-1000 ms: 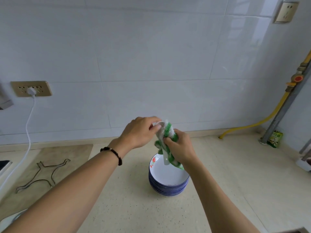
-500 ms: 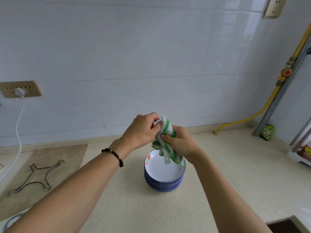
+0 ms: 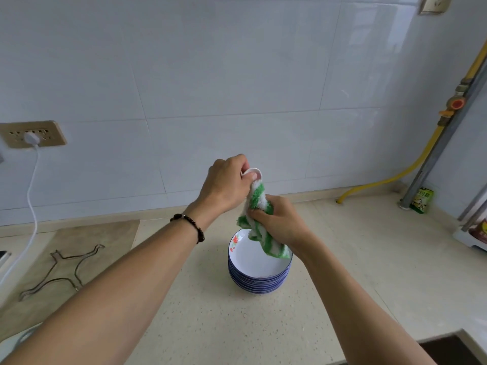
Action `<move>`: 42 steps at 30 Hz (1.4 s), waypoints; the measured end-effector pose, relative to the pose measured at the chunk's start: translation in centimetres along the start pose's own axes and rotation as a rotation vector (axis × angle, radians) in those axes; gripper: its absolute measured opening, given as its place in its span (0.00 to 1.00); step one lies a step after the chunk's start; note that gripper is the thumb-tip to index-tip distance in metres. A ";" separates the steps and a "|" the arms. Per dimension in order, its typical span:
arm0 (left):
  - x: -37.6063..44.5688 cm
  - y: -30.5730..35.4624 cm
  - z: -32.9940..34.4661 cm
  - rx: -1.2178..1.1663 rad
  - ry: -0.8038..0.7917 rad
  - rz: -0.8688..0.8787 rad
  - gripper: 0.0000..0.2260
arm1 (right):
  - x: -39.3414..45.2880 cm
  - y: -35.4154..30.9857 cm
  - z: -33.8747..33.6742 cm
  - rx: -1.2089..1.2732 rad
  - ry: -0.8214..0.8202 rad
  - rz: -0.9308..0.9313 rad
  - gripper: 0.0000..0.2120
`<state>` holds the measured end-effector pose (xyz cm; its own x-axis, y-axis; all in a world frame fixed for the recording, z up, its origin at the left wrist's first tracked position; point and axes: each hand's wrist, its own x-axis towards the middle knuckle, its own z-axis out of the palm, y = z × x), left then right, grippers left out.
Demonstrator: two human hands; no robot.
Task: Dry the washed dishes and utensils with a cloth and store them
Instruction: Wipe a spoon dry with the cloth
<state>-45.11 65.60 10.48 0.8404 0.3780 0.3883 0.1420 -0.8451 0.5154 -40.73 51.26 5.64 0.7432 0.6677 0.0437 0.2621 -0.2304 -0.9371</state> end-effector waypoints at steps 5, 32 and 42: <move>0.8 -1.3 -1.3 -0.059 0.045 -0.107 0.10 | -1.0 0.5 0.3 0.113 -0.013 -0.034 0.04; -1.8 -1.3 -0.3 -0.216 -0.004 -0.191 0.10 | 0.7 -1.4 0.6 0.020 0.089 0.006 0.12; -1.5 -1.1 -1.6 -0.248 -0.065 -0.210 0.09 | 0.9 -1.6 0.6 0.064 0.056 -0.004 0.11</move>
<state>-47.34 66.55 10.56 0.8389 0.5026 0.2089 0.1904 -0.6305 0.7524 -40.84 52.65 6.94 0.7759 0.6275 0.0649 0.2262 -0.1807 -0.9572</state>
